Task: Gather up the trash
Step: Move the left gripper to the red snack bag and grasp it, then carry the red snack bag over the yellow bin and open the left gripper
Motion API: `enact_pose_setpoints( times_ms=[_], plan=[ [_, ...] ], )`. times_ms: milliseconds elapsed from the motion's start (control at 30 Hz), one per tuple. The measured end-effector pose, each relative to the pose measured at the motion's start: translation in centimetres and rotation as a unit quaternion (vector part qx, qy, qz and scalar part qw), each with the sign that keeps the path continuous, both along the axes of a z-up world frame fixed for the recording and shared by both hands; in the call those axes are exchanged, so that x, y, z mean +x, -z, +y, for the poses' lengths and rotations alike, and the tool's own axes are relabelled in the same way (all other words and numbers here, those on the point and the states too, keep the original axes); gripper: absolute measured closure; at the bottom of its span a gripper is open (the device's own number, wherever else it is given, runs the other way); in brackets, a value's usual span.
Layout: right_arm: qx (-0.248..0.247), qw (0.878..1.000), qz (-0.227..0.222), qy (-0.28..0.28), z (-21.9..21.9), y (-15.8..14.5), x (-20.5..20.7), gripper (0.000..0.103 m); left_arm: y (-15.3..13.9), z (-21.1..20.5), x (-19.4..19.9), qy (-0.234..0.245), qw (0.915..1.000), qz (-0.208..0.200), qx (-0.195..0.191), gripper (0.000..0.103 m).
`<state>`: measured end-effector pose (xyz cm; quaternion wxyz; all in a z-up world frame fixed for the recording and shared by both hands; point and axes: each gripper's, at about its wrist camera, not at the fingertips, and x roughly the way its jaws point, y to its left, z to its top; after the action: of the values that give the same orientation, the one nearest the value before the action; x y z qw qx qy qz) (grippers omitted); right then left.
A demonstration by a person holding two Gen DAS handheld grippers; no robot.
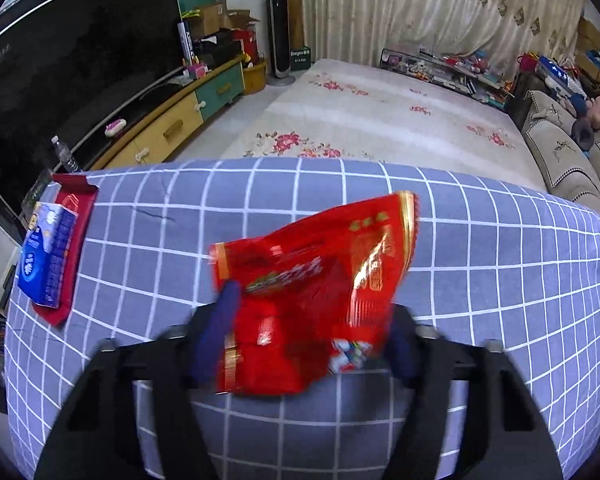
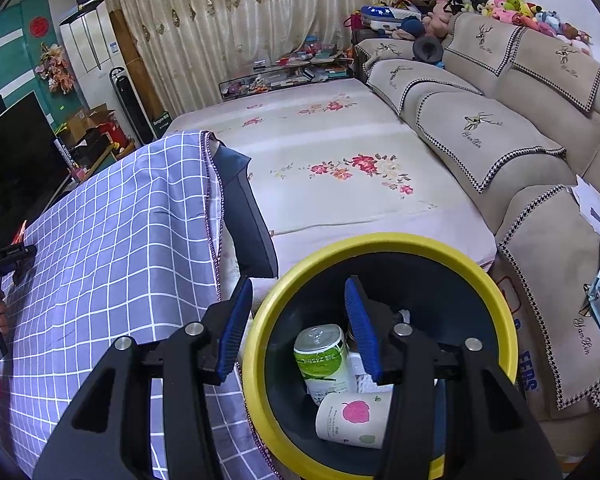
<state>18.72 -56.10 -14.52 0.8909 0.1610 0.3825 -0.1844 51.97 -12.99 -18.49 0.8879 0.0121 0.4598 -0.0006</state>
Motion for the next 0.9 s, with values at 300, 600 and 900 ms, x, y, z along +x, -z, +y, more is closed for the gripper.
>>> enact_pose_setpoints(
  times_ms=[300,600,900],
  plan=[
    [-0.004,1.000,-0.006,-0.007,0.8,-0.5,-0.5,0.057,-1.8,2.1,-3.6,0.019,0.9993,-0.033,0.007,0.099],
    [-0.011,1.000,-0.019,-0.015,1.7,-1.8,-2.1,0.057,-4.9,1.1,-13.3,0.099,0.9931,-0.057,0.024,0.099],
    [-0.015,0.999,-0.041,-0.013,1.2,-3.4,-5.6,0.057,-8.9,-7.3,-24.3,0.198,0.9756,-0.091,0.030,0.099]
  ],
)
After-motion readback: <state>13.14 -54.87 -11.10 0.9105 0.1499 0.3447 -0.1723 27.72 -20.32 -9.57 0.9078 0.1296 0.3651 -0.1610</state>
